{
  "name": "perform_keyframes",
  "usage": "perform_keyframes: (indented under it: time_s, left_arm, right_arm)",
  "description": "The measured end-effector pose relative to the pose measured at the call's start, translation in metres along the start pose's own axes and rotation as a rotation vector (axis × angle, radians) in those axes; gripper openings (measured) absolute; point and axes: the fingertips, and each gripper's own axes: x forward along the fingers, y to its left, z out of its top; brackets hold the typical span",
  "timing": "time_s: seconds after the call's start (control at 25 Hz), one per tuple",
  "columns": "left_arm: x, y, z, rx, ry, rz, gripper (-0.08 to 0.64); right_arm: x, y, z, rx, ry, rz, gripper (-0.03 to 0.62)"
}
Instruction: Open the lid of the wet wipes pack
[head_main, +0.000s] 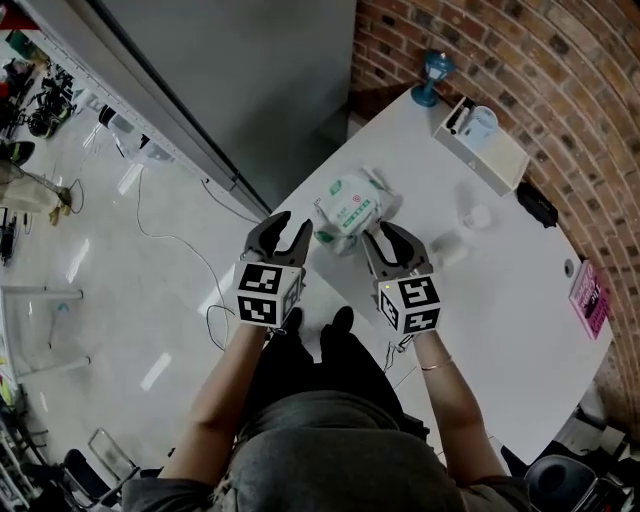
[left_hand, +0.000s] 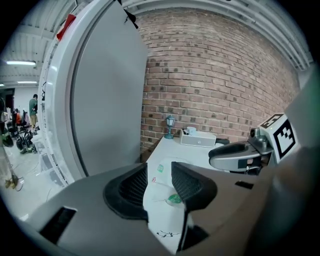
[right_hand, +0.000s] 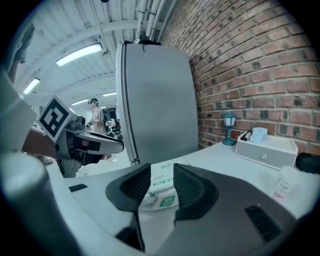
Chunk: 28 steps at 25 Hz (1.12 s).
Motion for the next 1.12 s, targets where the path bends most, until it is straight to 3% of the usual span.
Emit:
perform_keyframes:
  time_s: [0.4,0.6,0.76,1.12]
  left_arm:
    - [-0.009,0.007,-0.013,0.007,0.038,0.044,0.153]
    - [-0.006,0.008,-0.014,0.009,0.054,0.046,0.153]
    - [-0.001,0.004,-0.015,0.018,0.064,0.035,0.153]
    - [0.014,-0.008,-0.012,0.059,0.088,-0.014,0.153]
  right_arm:
    - [0.025,0.002,-0.038,0.023,0.088,0.049,0.176]
    - [0.039,0.003,-0.051,-0.026,0.132,0.064,0.183]
    - [0.047,0.004,-0.065,-0.063,0.173,0.068,0.186]
    - [0.055,0.004,-0.073,-0.035,0.181,0.079,0.184]
